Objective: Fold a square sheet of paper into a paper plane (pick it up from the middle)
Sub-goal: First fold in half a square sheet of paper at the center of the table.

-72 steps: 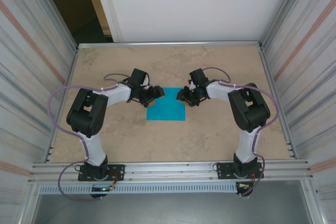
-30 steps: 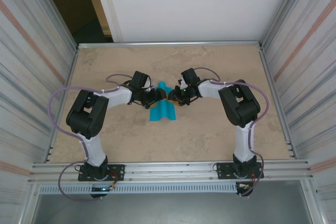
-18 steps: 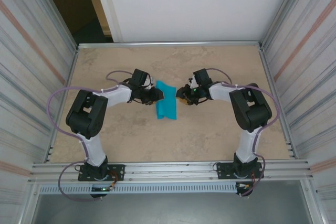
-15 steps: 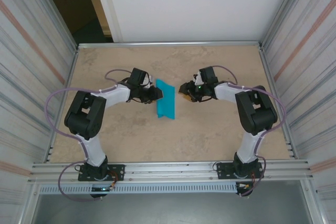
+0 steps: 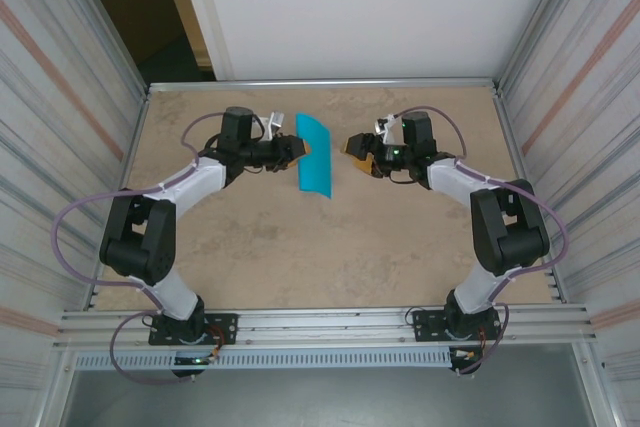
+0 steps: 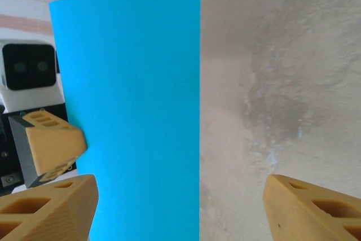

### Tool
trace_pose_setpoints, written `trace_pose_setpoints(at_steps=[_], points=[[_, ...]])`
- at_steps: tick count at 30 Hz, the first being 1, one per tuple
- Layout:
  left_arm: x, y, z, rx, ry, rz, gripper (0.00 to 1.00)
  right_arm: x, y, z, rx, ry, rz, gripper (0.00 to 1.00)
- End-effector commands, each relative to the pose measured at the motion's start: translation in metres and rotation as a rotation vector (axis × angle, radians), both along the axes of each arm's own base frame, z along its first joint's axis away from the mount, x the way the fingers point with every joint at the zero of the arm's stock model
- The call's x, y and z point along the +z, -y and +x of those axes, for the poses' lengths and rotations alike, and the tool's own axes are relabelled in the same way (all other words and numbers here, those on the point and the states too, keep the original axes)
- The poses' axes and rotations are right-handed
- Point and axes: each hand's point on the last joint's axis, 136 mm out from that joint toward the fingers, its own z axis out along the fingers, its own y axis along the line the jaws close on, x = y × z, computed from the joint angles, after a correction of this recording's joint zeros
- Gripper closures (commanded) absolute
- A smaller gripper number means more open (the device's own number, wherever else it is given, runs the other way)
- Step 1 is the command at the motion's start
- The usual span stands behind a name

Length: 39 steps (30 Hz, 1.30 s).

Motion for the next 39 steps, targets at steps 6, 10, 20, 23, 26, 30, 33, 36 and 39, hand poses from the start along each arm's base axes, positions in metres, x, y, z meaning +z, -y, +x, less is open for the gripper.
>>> trace_pose_setpoints(at_steps=[6, 10, 20, 23, 26, 30, 33, 36, 39], points=[[0.037, 0.014, -0.006, -0.086, 0.02, -0.122, 0.71, 0.023, -0.027, -0.009, 0.108, 0.05, 0.064, 0.18], [0.03, 0.014, -0.005, -0.088, 0.005, -0.111, 0.71, 0.032, -0.037, -0.012, 0.161, 0.055, 0.1, 0.18], [0.006, 0.005, -0.003, -0.061, -0.031, -0.017, 0.71, 0.042, -0.032, -0.009, 0.148, 0.054, 0.107, 0.34], [0.002, 0.003, -0.001, -0.054, -0.04, -0.011, 0.71, 0.041, -0.028, -0.008, 0.131, 0.044, 0.102, 0.4], [0.001, 0.003, -0.001, -0.053, -0.04, -0.01, 0.71, 0.042, -0.028, -0.008, 0.132, 0.046, 0.104, 0.47], [0.0, 0.002, -0.001, -0.051, -0.04, -0.007, 0.71, 0.038, -0.029, -0.009, 0.13, 0.034, 0.098, 0.62], [-0.001, 0.001, 0.0, -0.046, -0.045, -0.002, 0.71, 0.035, -0.027, -0.007, 0.11, 0.021, 0.081, 0.77], [-0.004, -0.001, 0.0, -0.037, -0.054, 0.006, 0.69, 0.034, -0.019, -0.003, 0.071, 0.022, 0.063, 0.93], [-0.009, -0.004, 0.0, -0.022, -0.06, 0.019, 0.62, 0.034, -0.011, 0.001, 0.041, 0.02, 0.04, 1.0]])
